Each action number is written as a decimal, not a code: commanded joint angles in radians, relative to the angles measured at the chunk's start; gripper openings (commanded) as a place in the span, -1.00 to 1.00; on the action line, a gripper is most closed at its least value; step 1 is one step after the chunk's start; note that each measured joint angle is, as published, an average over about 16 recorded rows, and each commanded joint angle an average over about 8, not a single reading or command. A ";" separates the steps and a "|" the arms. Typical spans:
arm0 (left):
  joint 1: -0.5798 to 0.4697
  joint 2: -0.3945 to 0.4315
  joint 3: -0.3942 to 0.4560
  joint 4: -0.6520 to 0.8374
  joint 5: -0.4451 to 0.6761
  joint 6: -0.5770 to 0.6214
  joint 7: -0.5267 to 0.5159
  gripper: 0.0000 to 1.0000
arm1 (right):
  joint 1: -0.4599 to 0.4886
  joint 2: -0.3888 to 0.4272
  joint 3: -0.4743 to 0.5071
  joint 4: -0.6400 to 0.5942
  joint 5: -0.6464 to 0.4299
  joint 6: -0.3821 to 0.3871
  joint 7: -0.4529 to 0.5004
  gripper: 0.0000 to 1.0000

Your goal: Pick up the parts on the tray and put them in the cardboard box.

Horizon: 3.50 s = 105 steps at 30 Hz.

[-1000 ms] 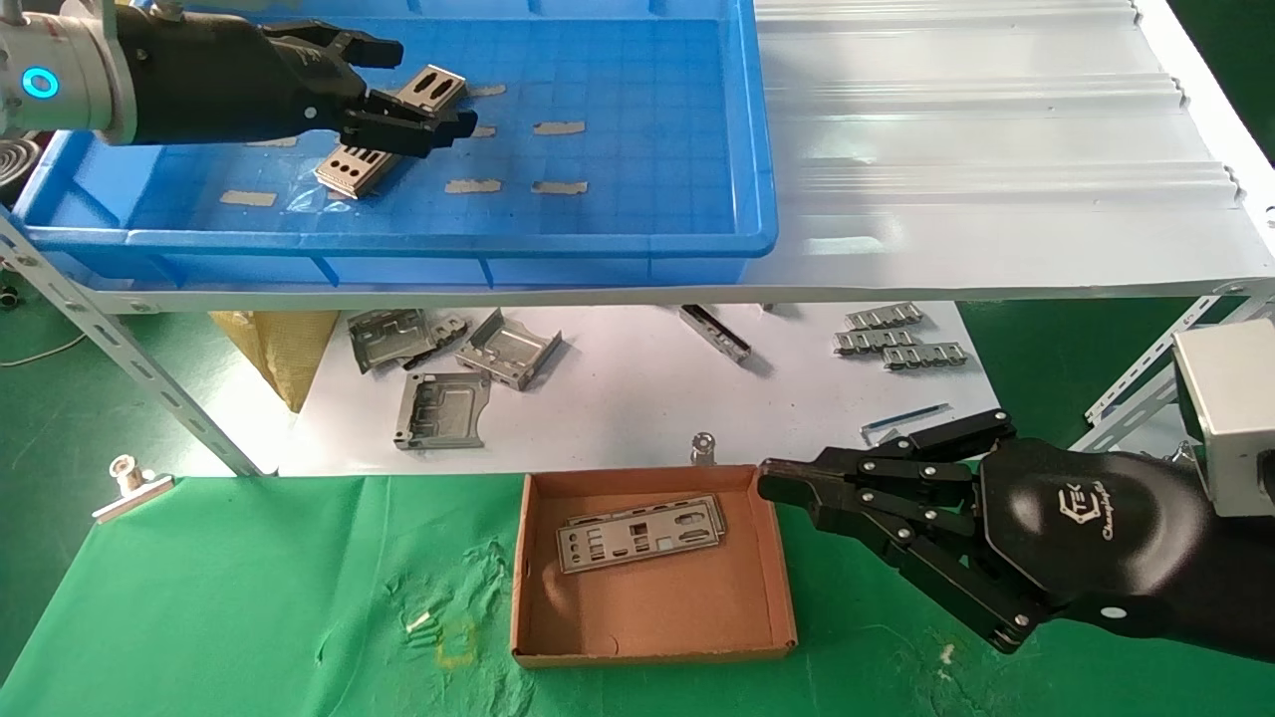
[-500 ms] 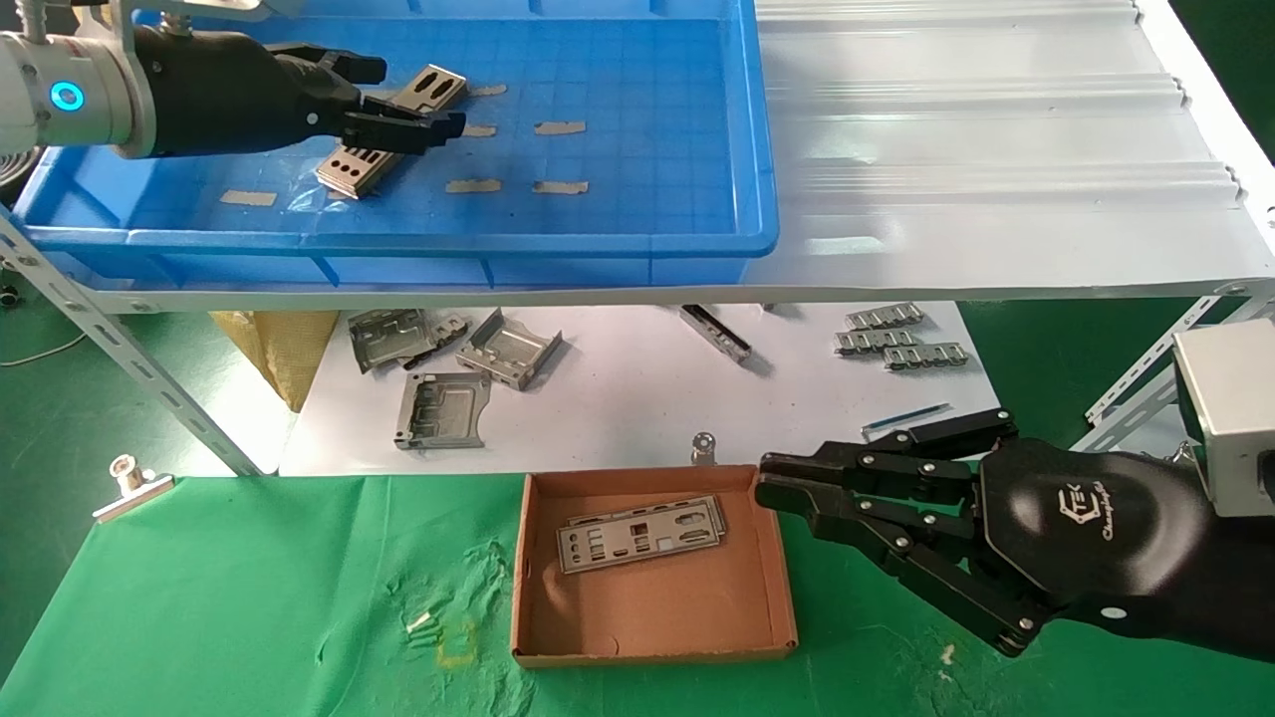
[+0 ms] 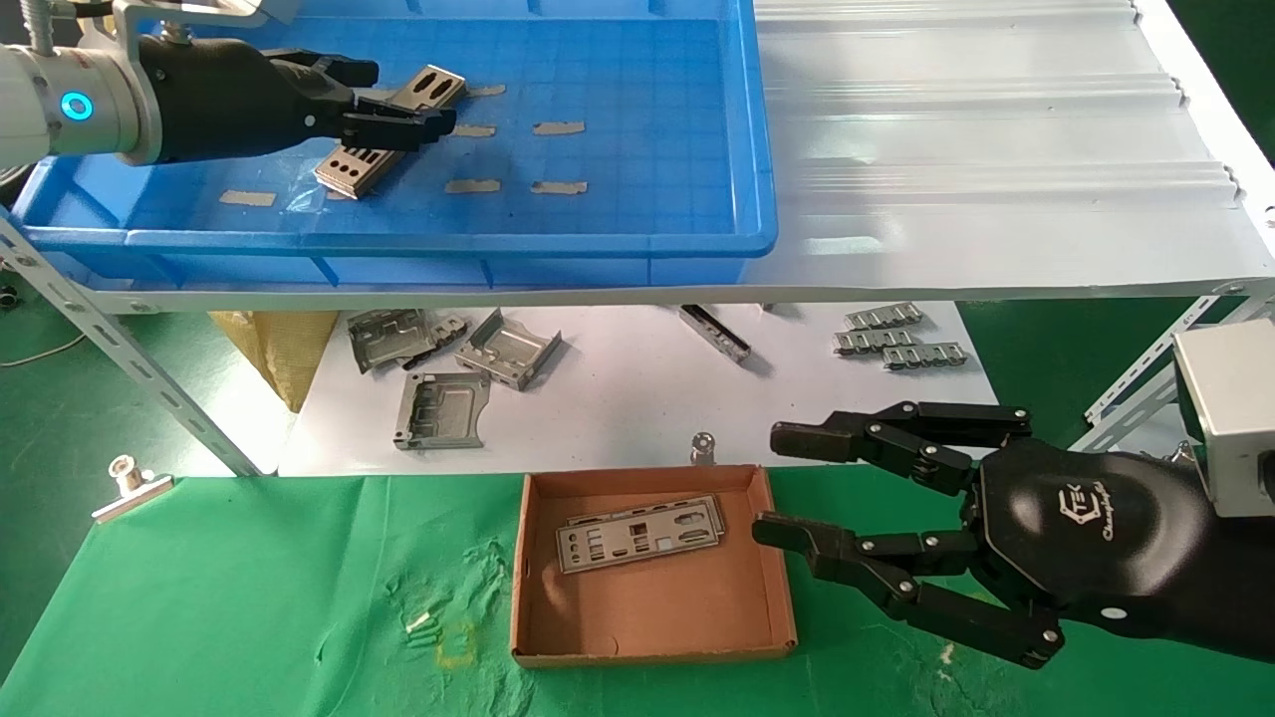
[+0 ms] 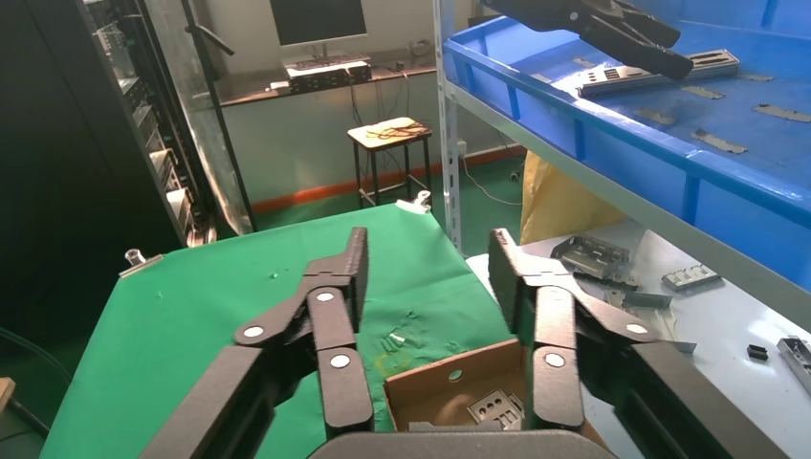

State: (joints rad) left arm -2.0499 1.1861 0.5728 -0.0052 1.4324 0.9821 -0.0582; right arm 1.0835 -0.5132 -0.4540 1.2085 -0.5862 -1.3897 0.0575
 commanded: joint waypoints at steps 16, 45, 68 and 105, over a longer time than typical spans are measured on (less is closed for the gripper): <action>0.000 0.001 0.002 0.004 0.003 -0.002 -0.002 -1.00 | 0.000 0.000 0.000 0.000 0.000 0.000 0.000 1.00; -0.041 -0.034 -0.039 -0.031 -0.057 0.089 0.050 -1.00 | 0.000 0.000 0.000 0.000 0.000 0.000 0.000 1.00; 0.273 -0.050 0.036 -0.434 -0.141 0.553 0.302 -1.00 | 0.000 0.000 0.000 0.000 0.000 0.000 0.000 1.00; 0.502 0.160 0.124 -0.274 -0.035 0.227 0.475 1.00 | 0.000 0.000 0.000 0.000 0.000 0.000 0.000 1.00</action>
State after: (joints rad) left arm -1.5494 1.3443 0.6949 -0.2801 1.3940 1.2183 0.4139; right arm 1.0835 -0.5132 -0.4540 1.2085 -0.5862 -1.3897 0.0575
